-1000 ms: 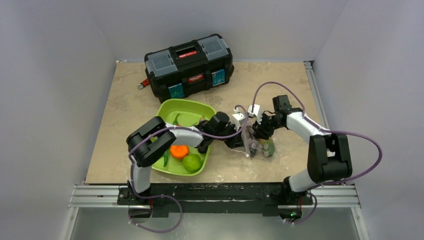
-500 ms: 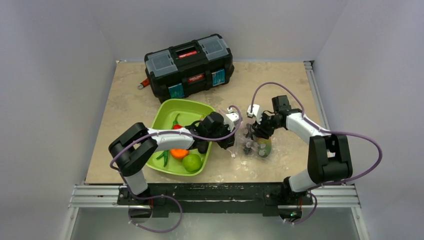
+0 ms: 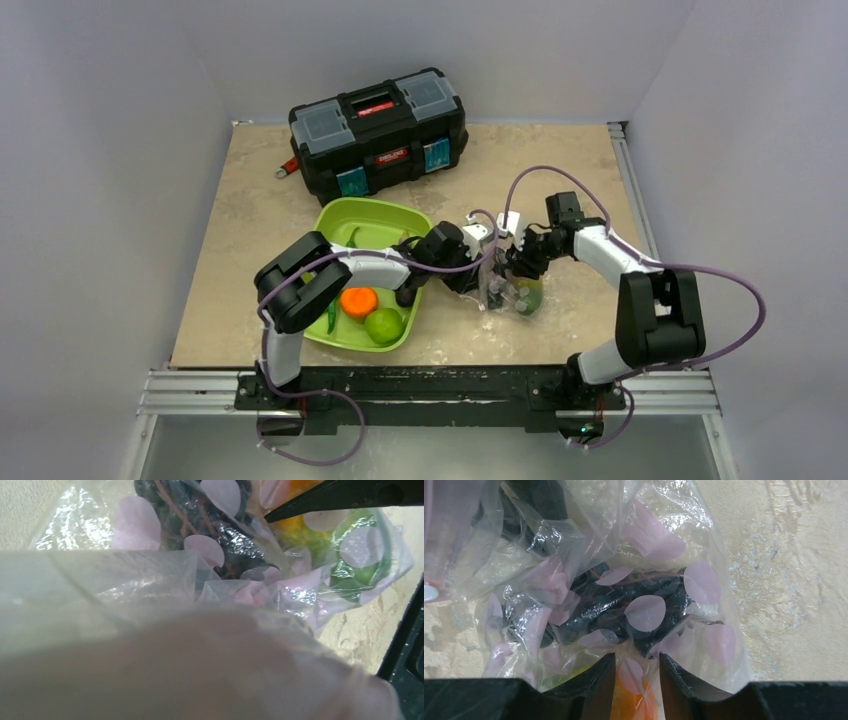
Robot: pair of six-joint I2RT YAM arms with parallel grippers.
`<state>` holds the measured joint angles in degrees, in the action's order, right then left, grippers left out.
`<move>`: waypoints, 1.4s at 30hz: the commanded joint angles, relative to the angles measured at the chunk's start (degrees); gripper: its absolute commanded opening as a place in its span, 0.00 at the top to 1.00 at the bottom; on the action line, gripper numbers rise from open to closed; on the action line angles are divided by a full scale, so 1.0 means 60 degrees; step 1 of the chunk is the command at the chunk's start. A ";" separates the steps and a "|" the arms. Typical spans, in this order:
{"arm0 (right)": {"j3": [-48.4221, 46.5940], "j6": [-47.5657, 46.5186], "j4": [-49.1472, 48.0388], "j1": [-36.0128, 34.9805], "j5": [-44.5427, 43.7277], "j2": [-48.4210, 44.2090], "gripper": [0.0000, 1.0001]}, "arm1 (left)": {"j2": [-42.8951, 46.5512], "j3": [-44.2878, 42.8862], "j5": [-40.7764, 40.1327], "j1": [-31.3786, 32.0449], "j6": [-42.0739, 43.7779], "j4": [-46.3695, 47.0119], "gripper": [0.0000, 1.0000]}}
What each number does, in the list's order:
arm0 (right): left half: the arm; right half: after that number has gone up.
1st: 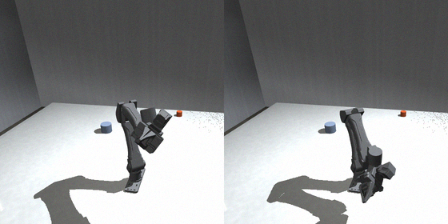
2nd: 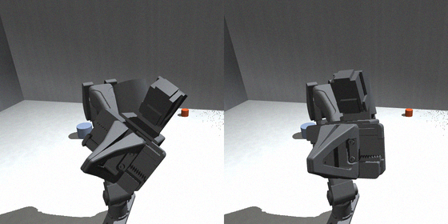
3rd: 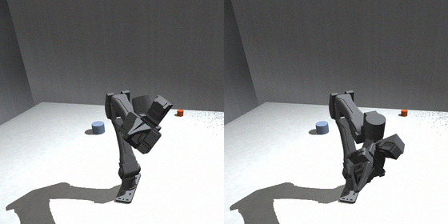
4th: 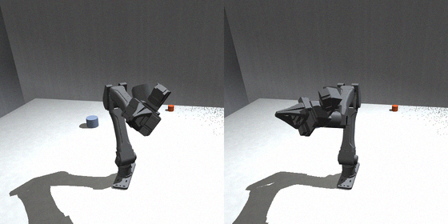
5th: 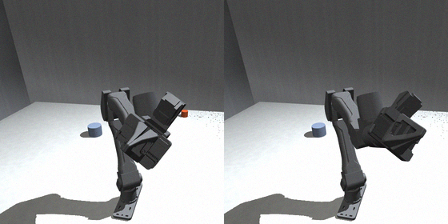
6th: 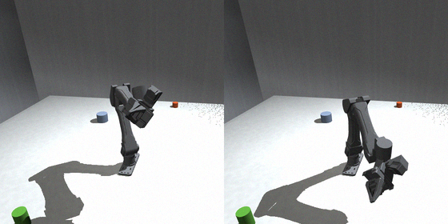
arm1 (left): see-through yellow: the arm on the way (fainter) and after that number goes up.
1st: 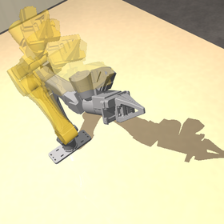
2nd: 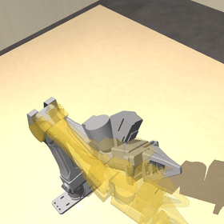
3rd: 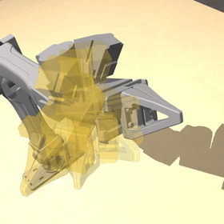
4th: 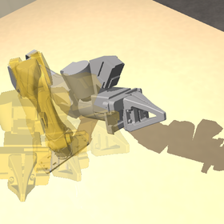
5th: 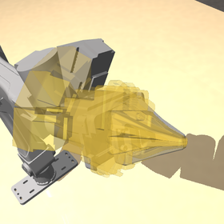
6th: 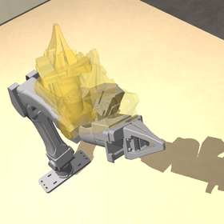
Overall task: Open the zip-top bag and remove the fake food
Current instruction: Pick up the fake fruit from the zipper food storage bag.
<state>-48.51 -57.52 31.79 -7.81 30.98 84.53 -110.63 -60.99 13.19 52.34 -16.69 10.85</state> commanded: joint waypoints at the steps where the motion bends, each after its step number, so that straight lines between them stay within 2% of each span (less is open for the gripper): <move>1: -0.0063 -0.0062 0.0082 0.0009 -0.0064 0.0441 0.64 | -0.0178 -0.0468 -0.0473 -0.0064 0.0499 0.0122 0.75; 2: -0.0067 -0.0046 0.0071 -0.0024 -0.0097 0.0507 0.64 | -0.0154 -0.0347 -0.0278 -0.0065 0.0515 0.0370 0.75; 6: -0.0117 -0.0004 0.0115 -0.0183 -0.0216 0.0791 0.65 | -0.0184 0.0172 0.1312 -0.0066 0.0428 0.2085 0.61; 11: -0.0114 0.0018 0.0136 -0.0460 -0.0256 0.0925 0.65 | -0.0412 0.0417 0.2621 -0.0063 -0.0061 0.3537 0.53; 14: -0.0146 0.0022 0.0178 -0.0550 -0.0203 0.0955 0.65 | -0.0468 0.0653 0.2721 -0.0078 -0.0485 0.4403 0.47; 19: -0.0147 0.0005 0.0251 -0.0626 -0.0125 0.0948 0.65 | -0.0618 0.0776 0.2909 -0.0191 -0.1280 0.5356 0.45; 24: -0.0201 -0.0011 0.0324 -0.0660 -0.0017 0.0966 0.65 | -0.0461 0.1094 0.3046 -0.0320 -0.1870 0.6038 0.38; 28: -0.0220 -0.0001 0.0367 -0.0690 0.0043 0.0961 0.65 | -0.0563 0.0944 0.2859 -0.0356 -0.2364 0.5854 0.30; 30: -0.0246 0.0013 0.0381 -0.0724 0.0068 0.0955 0.65 | -0.0750 0.0552 0.2464 -0.0373 -0.2476 0.4813 0.29; 34: -0.0264 0.0070 0.0414 -0.0795 0.0140 0.0936 0.65 | -0.1111 0.0134 0.2389 -0.0388 -0.2794 0.4103 0.32; 42: -0.0340 0.0121 0.0436 -0.0866 0.0176 0.0976 0.65 | -0.1562 -0.0335 0.3231 -0.0373 -0.3178 0.3477 0.54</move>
<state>-49.60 -56.58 31.83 -11.31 30.02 89.62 -117.54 -60.97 28.88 49.50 -33.45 34.04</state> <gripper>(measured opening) 0.349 0.493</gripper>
